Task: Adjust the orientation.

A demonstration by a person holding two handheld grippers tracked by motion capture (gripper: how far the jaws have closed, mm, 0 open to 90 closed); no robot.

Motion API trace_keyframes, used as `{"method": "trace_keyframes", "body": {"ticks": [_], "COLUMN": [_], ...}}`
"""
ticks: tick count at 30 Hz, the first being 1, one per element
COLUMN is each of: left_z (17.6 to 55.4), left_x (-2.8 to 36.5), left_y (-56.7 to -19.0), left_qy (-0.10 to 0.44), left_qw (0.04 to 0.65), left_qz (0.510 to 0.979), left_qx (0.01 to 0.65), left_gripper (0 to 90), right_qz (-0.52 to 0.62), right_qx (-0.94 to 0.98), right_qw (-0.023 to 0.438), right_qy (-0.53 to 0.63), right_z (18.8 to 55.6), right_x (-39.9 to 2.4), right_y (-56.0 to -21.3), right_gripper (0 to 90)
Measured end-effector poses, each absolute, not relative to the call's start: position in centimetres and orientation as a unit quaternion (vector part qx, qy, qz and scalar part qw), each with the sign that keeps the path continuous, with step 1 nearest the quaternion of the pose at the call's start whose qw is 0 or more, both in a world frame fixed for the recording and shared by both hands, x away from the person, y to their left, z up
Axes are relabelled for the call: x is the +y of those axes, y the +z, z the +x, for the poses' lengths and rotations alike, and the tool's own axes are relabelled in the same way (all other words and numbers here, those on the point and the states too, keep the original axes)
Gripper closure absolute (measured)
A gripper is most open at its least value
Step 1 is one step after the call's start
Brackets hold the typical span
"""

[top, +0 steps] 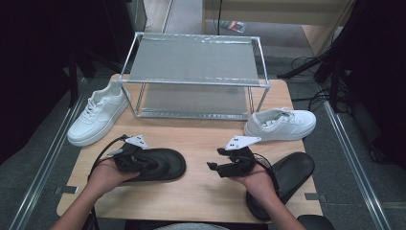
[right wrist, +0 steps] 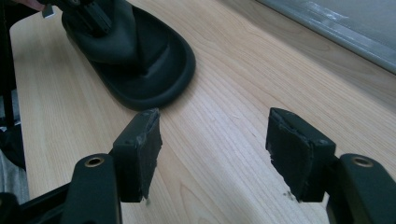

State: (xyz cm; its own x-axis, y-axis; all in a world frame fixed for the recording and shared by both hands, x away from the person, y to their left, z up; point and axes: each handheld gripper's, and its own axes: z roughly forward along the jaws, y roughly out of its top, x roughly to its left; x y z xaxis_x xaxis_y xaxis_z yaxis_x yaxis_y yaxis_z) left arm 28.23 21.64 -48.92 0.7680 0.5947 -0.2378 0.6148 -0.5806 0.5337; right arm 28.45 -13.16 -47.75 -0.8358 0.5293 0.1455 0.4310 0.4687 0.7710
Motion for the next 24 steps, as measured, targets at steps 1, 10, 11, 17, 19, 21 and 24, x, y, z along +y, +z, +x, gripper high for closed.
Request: {"method": "trace_keyframes", "body": {"ticks": [1,10,11,17,19,21,24], "left_z": [28.2,30.0,30.0,31.3,31.9,32.0,32.5], "left_x": [21.6,17.8,17.8,15.0,13.6,13.1,11.2], "left_y": [-48.9,-48.9,-48.9,-48.7,-48.8,-48.8,-48.8], "left_qy": [-0.016,-0.021,-0.021,-0.024,-0.029,-0.028,-0.029], "left_qw": [0.307,0.318,0.318,0.326,0.328,0.330,0.331], "left_qz": [0.889,0.891,0.891,0.895,0.898,0.897,0.902], "left_qx": [0.340,0.323,0.323,0.304,0.293,0.292,0.276], "left_gripper": [90.0,90.0,90.0,90.0,90.0,90.0,90.0], "right_qz": [0.281,0.299,0.300,0.308,0.311,0.314,0.321], "right_qx": [0.855,0.849,0.848,0.844,0.843,0.842,0.840], "right_qw": [0.057,0.069,0.072,0.075,0.079,0.079,0.080], "right_qy": [0.432,0.431,0.431,0.432,0.431,0.431,0.430], "right_z": [28.4,27.9,27.9,27.6,27.5,27.4,27.2], "right_x": [-13.2,-14.2,-14.3,-14.8,-15.1,-15.2,-15.6], "right_y": [-47.8,-47.7,-47.7,-47.7,-47.8,-47.8,-47.8], "right_gripper": [36.8,36.9,36.9,37.0,37.0,37.0,37.2]}}
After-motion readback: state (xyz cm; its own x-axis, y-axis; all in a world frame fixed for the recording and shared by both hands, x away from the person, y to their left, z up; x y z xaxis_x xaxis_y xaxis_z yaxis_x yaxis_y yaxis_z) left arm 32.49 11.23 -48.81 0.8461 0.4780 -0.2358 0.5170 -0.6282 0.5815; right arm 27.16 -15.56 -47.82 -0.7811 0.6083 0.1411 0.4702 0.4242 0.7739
